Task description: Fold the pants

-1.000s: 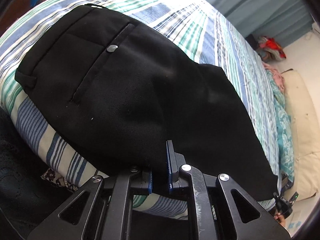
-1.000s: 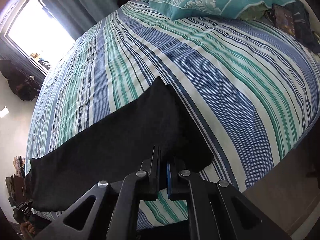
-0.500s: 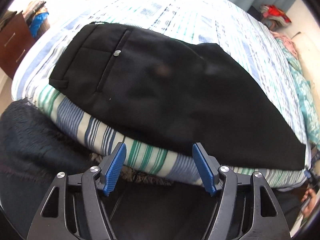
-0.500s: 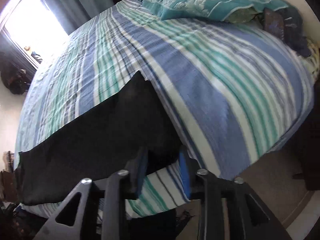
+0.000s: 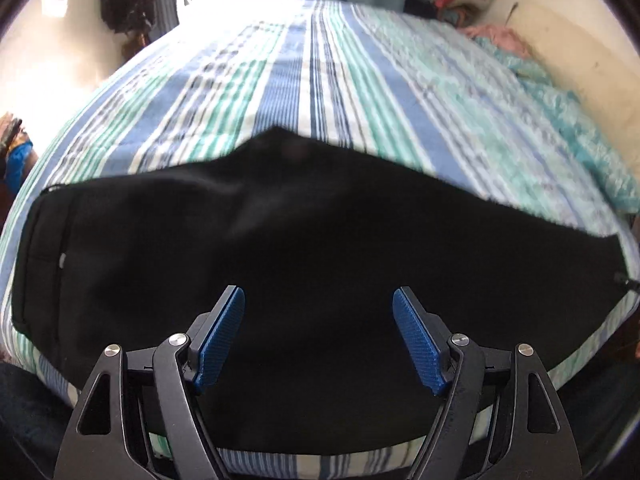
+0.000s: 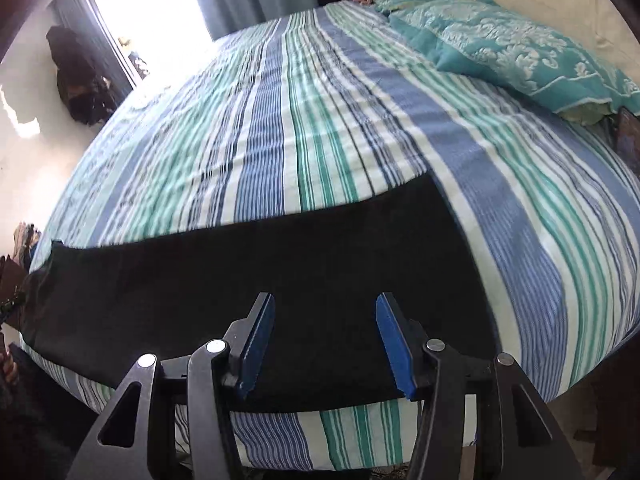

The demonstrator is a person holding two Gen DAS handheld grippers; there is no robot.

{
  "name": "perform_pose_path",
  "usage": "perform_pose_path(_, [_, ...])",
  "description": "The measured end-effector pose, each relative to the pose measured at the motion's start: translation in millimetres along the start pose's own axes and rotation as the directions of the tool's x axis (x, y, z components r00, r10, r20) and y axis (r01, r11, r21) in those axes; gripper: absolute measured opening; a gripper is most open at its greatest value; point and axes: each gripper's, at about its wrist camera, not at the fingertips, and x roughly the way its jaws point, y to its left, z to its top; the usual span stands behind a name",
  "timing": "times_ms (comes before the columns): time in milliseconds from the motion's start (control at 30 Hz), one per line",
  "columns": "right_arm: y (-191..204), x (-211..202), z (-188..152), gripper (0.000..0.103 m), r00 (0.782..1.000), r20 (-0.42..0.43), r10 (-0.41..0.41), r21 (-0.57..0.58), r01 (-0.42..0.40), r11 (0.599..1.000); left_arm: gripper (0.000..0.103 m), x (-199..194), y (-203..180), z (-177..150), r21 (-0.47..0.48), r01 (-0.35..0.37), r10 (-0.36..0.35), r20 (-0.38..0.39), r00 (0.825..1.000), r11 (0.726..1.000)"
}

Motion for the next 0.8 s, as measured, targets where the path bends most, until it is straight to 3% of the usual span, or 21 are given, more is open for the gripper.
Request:
perform_pose_path(33, [-2,12,-7,0.053,0.998,-0.055,-0.023,-0.008,0.022,1.0,0.072,12,3,-14,0.004,-0.014,0.014,-0.061,0.998,1.0])
perform_pose_path(67, [-5,20,-13,0.053,0.995,-0.09,-0.035,-0.015,0.034,0.999,0.073,11,5,-28,0.009,-0.009,0.009,-0.065,0.998,1.0])
perform_pose_path(100, [-5,18,-18,0.053,0.998,-0.059,-0.026,-0.031,0.024,0.999,0.074,3,6,-34,0.027,-0.006,0.007,-0.017,1.0,1.0])
perform_pose_path(233, [-7,12,-24,0.053,0.998,-0.051,-0.029,-0.04,0.027,0.999,0.078,-15,4,-34,0.062,-0.028,0.029,-0.024,0.999,0.998])
perform_pose_path(367, [-6,9,-22,0.055,0.999,-0.044,-0.033,-0.037,0.031,0.999,0.084,-20,8,-18,0.0,0.001,-0.001,0.021,1.0,1.0])
perform_pose_path(467, [-7,-10,-15,0.056,0.999,0.043,-0.019,-0.003,0.019,1.0,0.094,-25,5,3,-0.008,0.012,-0.012,0.085,0.996,1.0])
perform_pose_path(600, [-11,-18,-4,0.06,0.996,0.076,-0.039,0.012,0.038,0.999,0.094,-10,-1,35,-0.019,0.005,-0.002,0.134,0.991,1.0])
perform_pose_path(733, [0,-18,1,0.06,0.996,0.071,-0.052,-0.043,0.055,0.998,0.094,11,-10,56,-0.013,-0.016,0.018,0.153,0.988,1.0])
perform_pose_path(800, [-1,-19,3,0.068,0.995,0.082,-0.054,-0.041,0.058,0.997,0.094,25,-14,61,0.011,-0.039,0.037,0.14,0.99,0.999])
